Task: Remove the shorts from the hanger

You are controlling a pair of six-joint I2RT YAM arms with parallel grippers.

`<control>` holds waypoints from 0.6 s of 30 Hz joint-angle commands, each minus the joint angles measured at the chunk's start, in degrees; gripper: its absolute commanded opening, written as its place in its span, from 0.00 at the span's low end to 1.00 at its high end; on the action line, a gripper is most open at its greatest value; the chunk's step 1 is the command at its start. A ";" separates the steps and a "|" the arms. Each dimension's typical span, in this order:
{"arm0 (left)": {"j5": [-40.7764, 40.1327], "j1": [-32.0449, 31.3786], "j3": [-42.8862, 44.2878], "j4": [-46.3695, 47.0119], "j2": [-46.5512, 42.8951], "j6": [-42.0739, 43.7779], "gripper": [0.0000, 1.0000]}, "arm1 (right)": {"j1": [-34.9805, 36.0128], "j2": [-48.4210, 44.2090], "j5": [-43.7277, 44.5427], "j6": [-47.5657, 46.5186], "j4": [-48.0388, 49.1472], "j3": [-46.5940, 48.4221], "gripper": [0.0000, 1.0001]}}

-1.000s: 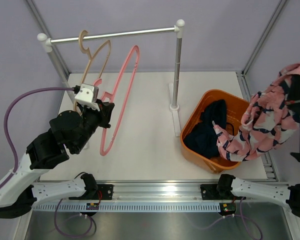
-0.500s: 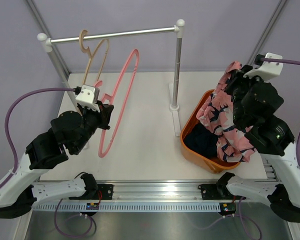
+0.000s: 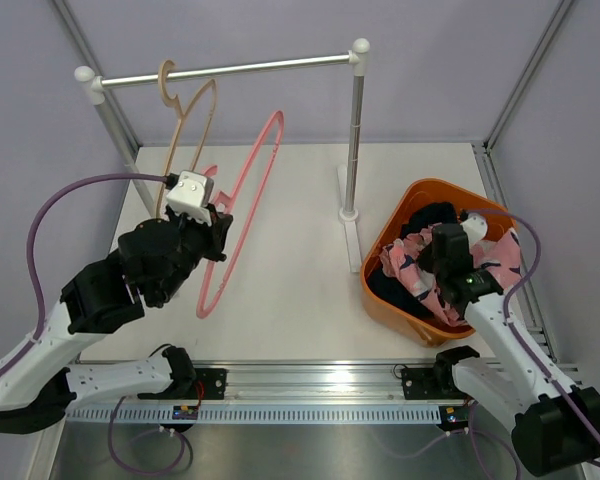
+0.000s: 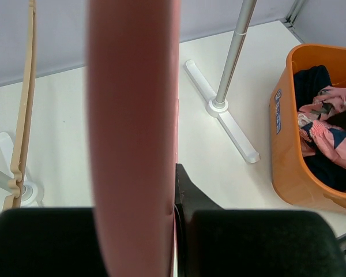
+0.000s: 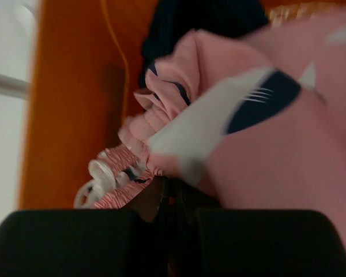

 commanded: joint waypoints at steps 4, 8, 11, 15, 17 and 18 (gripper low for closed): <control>0.76 -0.13 4.72 0.60 3.21 -0.21 0.00 | -1.01 -2.87 -8.41 11.17 11.21 -7.51 0.14; 1.46 -0.04 7.36 -1.60 5.94 -0.38 0.00 | -1.01 -6.56 -6.12 7.31 5.68 -1.80 0.28; 2.52 0.22 9.64 -3.09 7.95 -0.30 0.00 | -1.01 -10.16 -3.93 2.66 -0.38 4.00 0.47; 4.01 2.76 13.95 -5.38 11.47 -0.38 0.00 | -1.10 -12.11 -3.74 -1.13 -5.14 14.09 0.69; 8.30 6.80 16.75 -6.17 12.88 -0.47 0.00 | -1.01 -12.46 -4.62 -1.83 -6.89 16.75 0.74; 10.41 8.55 17.82 -6.17 14.19 -0.47 0.00 | -1.01 -12.64 -6.02 -2.01 -6.99 18.67 0.76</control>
